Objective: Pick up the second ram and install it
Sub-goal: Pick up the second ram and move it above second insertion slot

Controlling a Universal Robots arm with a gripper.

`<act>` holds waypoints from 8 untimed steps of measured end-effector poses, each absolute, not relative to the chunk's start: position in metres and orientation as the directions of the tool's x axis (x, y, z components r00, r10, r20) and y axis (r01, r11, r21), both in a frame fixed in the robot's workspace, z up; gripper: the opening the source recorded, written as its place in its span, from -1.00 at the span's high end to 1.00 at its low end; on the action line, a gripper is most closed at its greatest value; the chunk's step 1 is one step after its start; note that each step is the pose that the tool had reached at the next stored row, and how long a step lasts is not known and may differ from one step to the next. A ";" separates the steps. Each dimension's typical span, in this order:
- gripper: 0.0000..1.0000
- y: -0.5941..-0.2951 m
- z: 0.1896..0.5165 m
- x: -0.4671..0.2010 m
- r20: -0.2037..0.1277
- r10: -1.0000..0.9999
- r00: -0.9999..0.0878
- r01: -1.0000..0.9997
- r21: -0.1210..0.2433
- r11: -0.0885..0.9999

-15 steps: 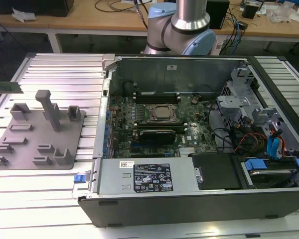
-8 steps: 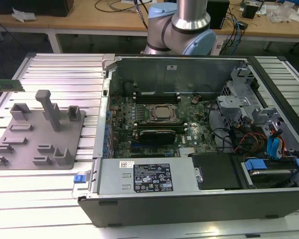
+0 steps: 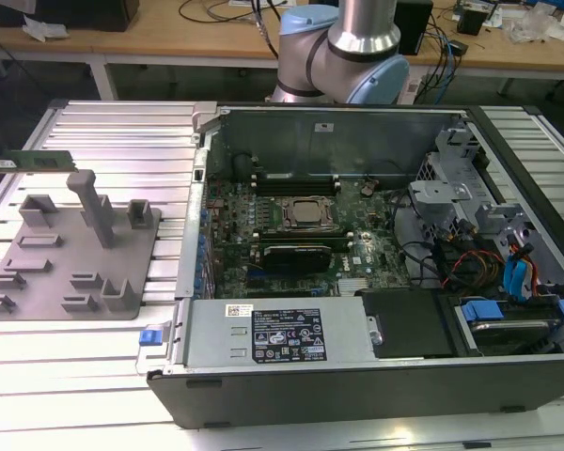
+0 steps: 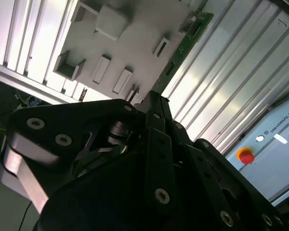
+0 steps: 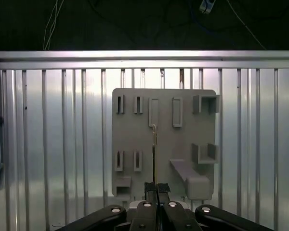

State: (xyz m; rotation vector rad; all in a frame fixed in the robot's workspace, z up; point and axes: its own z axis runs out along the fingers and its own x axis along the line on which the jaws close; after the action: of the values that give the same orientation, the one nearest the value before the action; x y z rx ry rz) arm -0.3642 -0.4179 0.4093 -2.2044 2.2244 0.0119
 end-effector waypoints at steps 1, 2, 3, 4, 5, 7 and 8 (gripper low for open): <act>0.82 -0.418 0.409 -0.353 -0.012 -1.000 -0.009 -1.000 -0.002 0.009; 0.82 -0.418 0.409 -0.344 -0.012 -1.000 -0.009 -1.000 -0.001 0.009; 0.82 -0.418 0.409 -0.338 -0.012 -1.000 -0.009 -1.000 -0.002 0.009; 0.82 -0.418 0.409 -0.332 -0.012 -1.000 -0.009 -1.000 -0.002 0.009; 0.82 -0.418 0.409 -0.328 -0.012 -1.000 -0.009 -1.000 -0.002 0.009; 0.82 -0.418 0.409 -0.316 -0.012 -1.000 -0.009 -1.000 -0.002 0.009; 0.82 -0.418 0.409 -0.311 -0.012 -1.000 -0.009 -1.000 -0.002 0.009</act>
State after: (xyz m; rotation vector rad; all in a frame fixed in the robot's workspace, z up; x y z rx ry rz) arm -0.3113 -0.4180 0.4093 -2.2043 2.2244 0.0119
